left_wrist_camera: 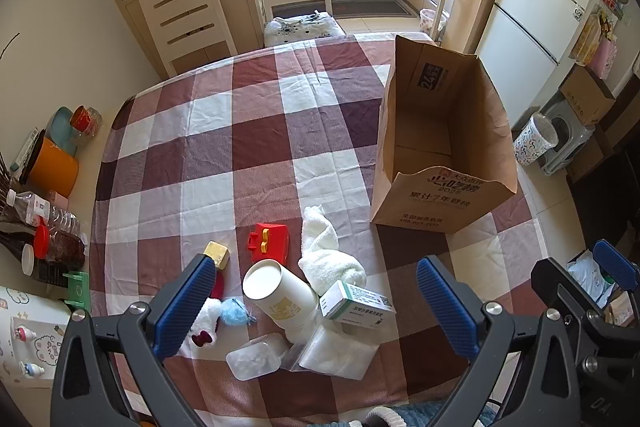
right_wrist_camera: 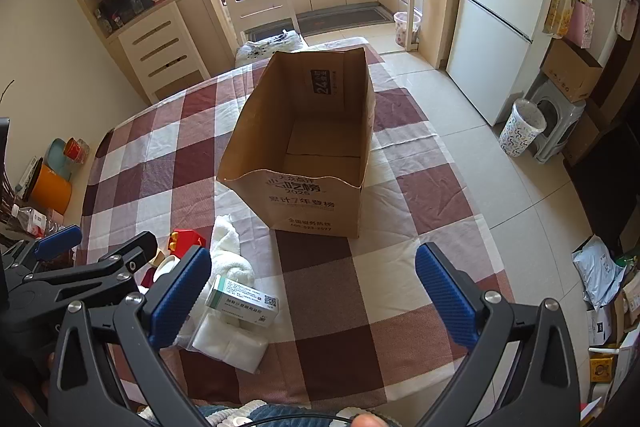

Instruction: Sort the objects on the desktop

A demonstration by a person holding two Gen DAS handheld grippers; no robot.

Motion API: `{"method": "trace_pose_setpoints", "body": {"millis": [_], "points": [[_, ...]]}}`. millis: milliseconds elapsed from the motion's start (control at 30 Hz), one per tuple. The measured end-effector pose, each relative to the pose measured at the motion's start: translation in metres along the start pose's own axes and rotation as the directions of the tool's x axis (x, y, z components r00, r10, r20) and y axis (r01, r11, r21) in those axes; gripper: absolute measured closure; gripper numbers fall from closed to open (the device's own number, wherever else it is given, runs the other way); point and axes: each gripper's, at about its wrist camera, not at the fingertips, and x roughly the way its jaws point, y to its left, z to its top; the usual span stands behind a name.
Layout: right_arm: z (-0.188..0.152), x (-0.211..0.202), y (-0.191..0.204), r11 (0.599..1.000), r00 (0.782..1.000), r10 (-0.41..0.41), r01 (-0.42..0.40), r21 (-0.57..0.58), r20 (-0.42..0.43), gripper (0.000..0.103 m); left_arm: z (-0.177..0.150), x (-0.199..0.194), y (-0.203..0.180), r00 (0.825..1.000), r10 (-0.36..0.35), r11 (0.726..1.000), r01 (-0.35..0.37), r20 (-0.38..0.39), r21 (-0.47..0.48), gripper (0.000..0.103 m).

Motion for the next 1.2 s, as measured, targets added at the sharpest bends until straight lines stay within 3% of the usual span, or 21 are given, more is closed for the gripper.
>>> {"method": "trace_pose_setpoints", "body": {"millis": [667, 800, 1200], "points": [[-0.001, 0.002, 0.001, 1.000, 1.000, -0.012, 0.012, 0.012, -0.003, 0.000, 0.003, 0.006, 0.000, 1.000, -0.021, 0.997, 0.022, -0.012, 0.068, 0.000], [-0.001, 0.002, 0.001, 1.000, 1.000, -0.014, 0.014, 0.015, -0.005, 0.000, 0.003, 0.008, 0.000, 0.999, -0.043, 0.988, 0.043, -0.005, 0.149, 0.000], [-0.005, 0.005, 0.001, 1.000, 1.000, -0.017, 0.018, 0.020, -0.008, 0.000, 0.000, 0.012, 0.001, 0.998, -0.051, 0.984, 0.054, -0.024, 0.168, 0.000]]}}
